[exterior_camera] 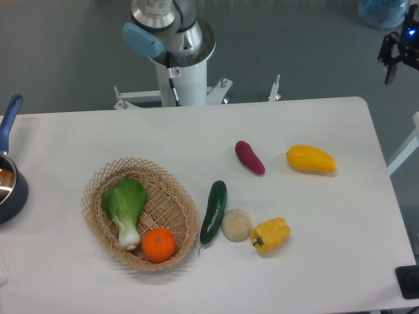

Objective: Pick up the mango from the table
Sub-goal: 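Move the open gripper into view above the table, then lower the open gripper toward the yellow mango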

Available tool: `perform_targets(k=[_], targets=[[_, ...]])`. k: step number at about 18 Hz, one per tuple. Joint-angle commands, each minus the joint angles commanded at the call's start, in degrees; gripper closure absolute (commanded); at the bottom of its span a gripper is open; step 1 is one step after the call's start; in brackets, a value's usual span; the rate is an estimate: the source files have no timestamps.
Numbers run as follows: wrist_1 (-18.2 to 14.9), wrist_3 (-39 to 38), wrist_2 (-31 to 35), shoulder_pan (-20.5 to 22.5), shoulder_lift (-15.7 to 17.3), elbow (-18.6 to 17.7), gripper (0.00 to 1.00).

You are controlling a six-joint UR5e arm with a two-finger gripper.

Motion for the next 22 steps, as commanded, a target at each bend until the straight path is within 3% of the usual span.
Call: perform_targets(k=[5, 13, 17, 22], targets=[[0.4, -0.1, 0.3, -0.2, 0.4, -0.5, 0.00], [2.5, -1.3, 0.1, 0.0, 1.6, -5.3, 0.00], [10.4, -5.9, 0.0, -0.4, 3.1, -11.7, 0.00], [11.8, -6.6, 0.1, -1.4, 3.3, -18.0, 0.00]])
